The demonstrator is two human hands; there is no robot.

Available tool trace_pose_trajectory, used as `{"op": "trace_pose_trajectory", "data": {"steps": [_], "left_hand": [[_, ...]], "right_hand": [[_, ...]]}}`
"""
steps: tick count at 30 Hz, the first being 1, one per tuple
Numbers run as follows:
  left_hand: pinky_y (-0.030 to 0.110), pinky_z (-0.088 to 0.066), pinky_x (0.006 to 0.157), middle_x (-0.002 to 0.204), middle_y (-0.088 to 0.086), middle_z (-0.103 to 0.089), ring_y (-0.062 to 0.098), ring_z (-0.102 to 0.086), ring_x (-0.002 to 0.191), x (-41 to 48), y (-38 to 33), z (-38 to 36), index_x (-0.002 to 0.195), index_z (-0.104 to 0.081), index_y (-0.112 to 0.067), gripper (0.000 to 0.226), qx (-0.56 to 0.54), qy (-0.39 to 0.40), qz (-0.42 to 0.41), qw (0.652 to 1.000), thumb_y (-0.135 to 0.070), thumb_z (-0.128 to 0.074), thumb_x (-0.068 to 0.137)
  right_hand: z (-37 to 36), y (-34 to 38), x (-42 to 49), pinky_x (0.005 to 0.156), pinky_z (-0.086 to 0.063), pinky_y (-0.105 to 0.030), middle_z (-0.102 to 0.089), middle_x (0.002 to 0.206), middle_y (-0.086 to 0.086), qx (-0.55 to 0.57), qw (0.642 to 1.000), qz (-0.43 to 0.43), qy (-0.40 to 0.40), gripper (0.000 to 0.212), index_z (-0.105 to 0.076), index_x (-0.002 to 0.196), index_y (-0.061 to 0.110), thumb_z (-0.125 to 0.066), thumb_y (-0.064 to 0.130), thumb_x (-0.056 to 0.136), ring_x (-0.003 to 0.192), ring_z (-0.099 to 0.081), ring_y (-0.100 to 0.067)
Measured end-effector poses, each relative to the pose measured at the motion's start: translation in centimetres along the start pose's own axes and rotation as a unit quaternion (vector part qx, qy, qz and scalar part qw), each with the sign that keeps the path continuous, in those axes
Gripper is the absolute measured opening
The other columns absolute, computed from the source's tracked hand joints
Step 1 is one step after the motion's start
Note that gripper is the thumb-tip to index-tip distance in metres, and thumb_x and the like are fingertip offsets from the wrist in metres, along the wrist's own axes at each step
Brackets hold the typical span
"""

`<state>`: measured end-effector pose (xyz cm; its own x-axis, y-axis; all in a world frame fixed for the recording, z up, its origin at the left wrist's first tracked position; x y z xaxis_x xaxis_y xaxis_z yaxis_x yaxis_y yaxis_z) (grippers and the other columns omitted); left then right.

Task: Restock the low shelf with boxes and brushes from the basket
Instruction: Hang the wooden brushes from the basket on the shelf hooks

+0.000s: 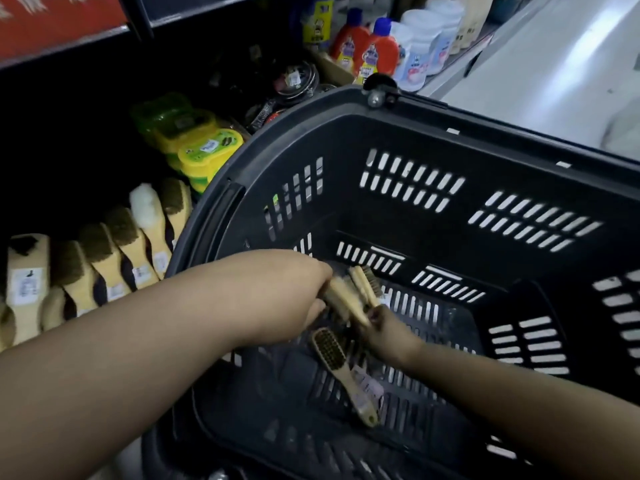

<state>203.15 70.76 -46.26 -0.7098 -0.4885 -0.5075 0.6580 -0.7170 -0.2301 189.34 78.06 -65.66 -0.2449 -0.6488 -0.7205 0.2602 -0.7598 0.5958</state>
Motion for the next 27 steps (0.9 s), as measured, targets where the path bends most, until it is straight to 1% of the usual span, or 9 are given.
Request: {"op": "trace_pose_trajectory", "data": {"steps": [4, 8, 12, 17, 19, 21, 23, 25, 27], "left_hand": [[0.039, -0.049, 0.088, 0.104, -0.001, -0.066, 0.016, -0.061, 0.094, 0.1, 0.5, -0.1, 0.106, -0.060, -0.021, 0.039, -0.115, 0.033, 0.048, 0.992, -0.048, -0.033, 0.096], [0.037, -0.046, 0.097, 0.112, -0.001, -0.064, 0.014, -0.060, 0.102, -0.4, 0.7, -0.1, 0.116, -0.059, -0.020, 0.056, -0.338, 0.027, 0.091, 0.936, -0.060, -0.031, 0.088], [0.037, -0.054, 0.088, 0.102, 0.003, -0.071, 0.019, -0.067, 0.097, -0.5, 0.7, 0.2, 0.111, -0.062, -0.020, 0.028, -0.510, -0.014, 0.093, 0.855, -0.036, -0.046, 0.095], [0.038, -0.054, 0.088, 0.100, 0.007, -0.072, 0.019, -0.069, 0.093, -0.7, 1.5, 0.4, 0.107, -0.064, -0.016, 0.019, -0.573, -0.069, 0.104, 0.810, -0.020, -0.050, 0.095], [0.033, -0.053, 0.086, 0.100, 0.004, -0.072, 0.015, -0.067, 0.092, -0.6, 1.9, 0.8, 0.104, -0.065, -0.016, 0.019, -0.566, -0.101, 0.111, 0.811, -0.020, -0.049, 0.096], [0.026, -0.053, 0.083, 0.099, 0.002, -0.072, 0.012, -0.067, 0.090, -0.6, 2.0, 1.0, 0.102, -0.064, -0.016, 0.019, -0.565, -0.111, 0.115, 0.809, -0.020, -0.045, 0.097], [0.026, -0.056, 0.075, 0.090, 0.004, -0.074, 0.014, -0.070, 0.084, -0.6, 1.7, 0.9, 0.101, -0.061, -0.014, 0.019, -0.584, -0.094, 0.115, 0.799, -0.019, -0.042, 0.098], [0.023, -0.057, 0.067, 0.078, 0.004, -0.073, 0.012, -0.071, 0.070, -0.8, 1.5, 0.9, 0.101, -0.059, -0.013, 0.019, -0.592, -0.086, 0.117, 0.793, -0.019, -0.041, 0.099], [0.028, -0.056, 0.068, 0.072, 0.003, -0.064, 0.013, -0.064, 0.061, -0.8, 1.7, 0.9, 0.103, -0.059, -0.014, 0.020, -0.595, -0.091, 0.127, 0.788, -0.021, -0.041, 0.099]], "right_hand": [[0.9, 5.3, -5.0, 0.041, -0.032, -0.021, -0.050, 0.062, -0.002, 0.273, 0.955, 0.043, 0.110, 0.026, -0.056, 0.091, 0.010, -0.038, 0.028, 0.095, 0.044, -0.039, -0.011], [0.3, 10.8, -9.6, 0.059, -0.043, -0.025, -0.061, 0.083, -0.003, 0.324, 0.917, 0.160, 0.173, 0.026, -0.060, 0.111, 0.014, -0.042, 0.009, 0.093, 0.066, -0.054, -0.012], [-0.8, 13.3, -11.8, 0.061, -0.047, -0.029, -0.062, 0.091, -0.014, 0.339, 0.894, 0.236, 0.172, 0.035, -0.051, 0.119, 0.002, -0.055, 0.003, 0.085, 0.084, -0.057, -0.030], [-0.9, 13.3, -10.7, 0.071, -0.055, -0.031, -0.069, 0.094, -0.013, 0.330, 0.895, 0.238, 0.185, 0.026, -0.068, 0.101, 0.012, -0.055, 0.027, 0.085, 0.084, -0.066, -0.023], [-0.9, 12.0, -9.1, 0.070, -0.055, -0.025, -0.071, 0.090, -0.009, 0.307, 0.910, 0.201, 0.193, 0.046, -0.073, 0.091, 0.016, -0.039, 0.048, 0.092, 0.081, -0.068, -0.017], [-0.8, 9.3, -6.7, 0.066, -0.054, -0.021, -0.070, 0.085, -0.008, 0.244, 0.942, 0.152, 0.172, 0.056, -0.070, 0.088, 0.013, -0.031, 0.052, 0.095, 0.072, -0.066, -0.012], [-1.5, 5.7, -4.2, 0.065, -0.052, -0.021, -0.067, 0.088, -0.008, -0.015, 0.982, 0.132, 0.133, 0.043, -0.063, 0.095, 0.009, -0.037, 0.042, 0.098, 0.070, -0.063, -0.009], [-3.3, 1.2, -2.1, 0.074, -0.050, -0.030, -0.066, 0.104, -0.013, -0.315, 0.935, 0.101, 0.128, 0.032, -0.059, 0.104, 0.004, -0.046, 0.032, 0.096, 0.083, -0.062, -0.020], [-5.1, -2.9, -0.9, 0.085, -0.046, -0.036, -0.056, 0.124, -0.019, -0.441, 0.887, 0.049, 0.131, 0.039, -0.049, 0.123, 0.002, -0.051, 0.028, 0.093, 0.104, -0.059, -0.029]]}}
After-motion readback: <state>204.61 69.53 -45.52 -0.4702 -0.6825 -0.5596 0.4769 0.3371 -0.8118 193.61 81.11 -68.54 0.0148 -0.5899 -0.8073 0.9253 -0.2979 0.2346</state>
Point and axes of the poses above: each hand's wrist, its own x-axis towards the middle knuckle, its own z-axis out of the back of the hand, y = z × x, the point moved 8 cm from there along x, towards the middle knuckle
